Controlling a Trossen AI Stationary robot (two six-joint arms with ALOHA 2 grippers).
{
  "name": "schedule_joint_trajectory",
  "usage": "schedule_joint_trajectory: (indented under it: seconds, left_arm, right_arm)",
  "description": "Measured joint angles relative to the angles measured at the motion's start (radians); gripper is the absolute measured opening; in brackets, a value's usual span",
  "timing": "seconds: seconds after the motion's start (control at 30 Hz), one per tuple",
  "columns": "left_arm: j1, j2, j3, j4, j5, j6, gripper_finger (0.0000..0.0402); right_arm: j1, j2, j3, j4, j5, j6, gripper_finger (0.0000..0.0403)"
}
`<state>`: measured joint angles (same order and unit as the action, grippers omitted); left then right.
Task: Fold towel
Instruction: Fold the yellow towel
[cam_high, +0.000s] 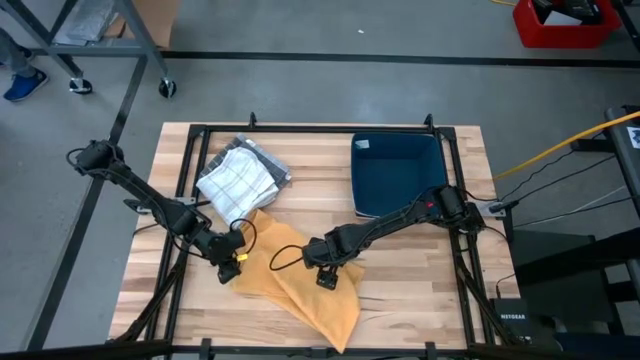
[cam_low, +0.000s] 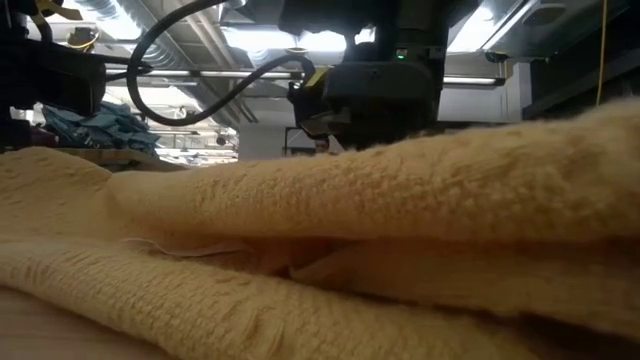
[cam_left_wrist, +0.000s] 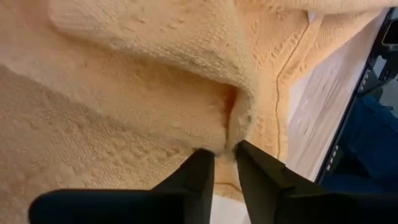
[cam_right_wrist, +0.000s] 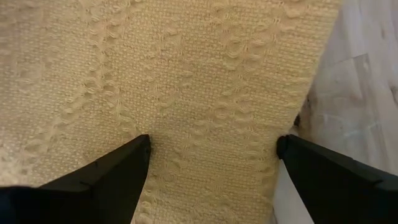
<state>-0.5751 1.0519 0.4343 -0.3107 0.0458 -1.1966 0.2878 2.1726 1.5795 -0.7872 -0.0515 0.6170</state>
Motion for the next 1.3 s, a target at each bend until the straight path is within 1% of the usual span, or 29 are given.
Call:
schedule_joint_trajectory:
  seconds: [0.2,0.3,0.4,0.6,0.7,0.87,1.0,1.2,1.3]
  left_arm:
    - [0.000,0.000,0.000,0.000,0.053,0.019,0.0045]
    - [0.000,0.000,0.000,-0.001,0.074,0.031,0.0048]
    - [0.000,0.000,0.000,-0.001,0.081,0.084,0.0060]
    - [0.000,0.000,0.000,-0.001,0.053,0.103,0.0096]
    - [0.000,0.000,0.000,-0.019,0.025,0.093,0.0107]
    - [0.000,0.016,-0.001,-0.084,-0.019,0.000,0.0111]
    - [0.000,0.047,-0.002,-0.078,-0.024,0.019,0.0111]
    - [0.000,0.088,-0.002,0.013,-0.024,0.053,0.0111]
    - [0.000,0.104,-0.002,-0.010,-0.024,0.046,0.0108]
  right_arm:
    - [0.000,0.004,0.000,-0.028,-0.005,-0.001,0.0362]
    - [0.000,0.005,0.000,-0.054,-0.006,-0.001,0.0362]
    - [0.000,0.005,-0.001,-0.062,-0.014,-0.001,0.0362]
    - [0.000,0.005,-0.002,-0.071,-0.025,0.000,0.0362]
    - [0.000,0.005,-0.002,-0.072,-0.027,0.002,0.0362]
    - [0.001,0.005,-0.003,-0.072,-0.027,0.002,0.0362]
    - [0.001,0.005,-0.004,-0.071,-0.027,0.002,0.0362]
    - [0.001,0.005,-0.004,-0.070,-0.021,0.003,0.0362]
    - [0.001,0.005,-0.004,-0.070,-0.021,0.003,0.0362]
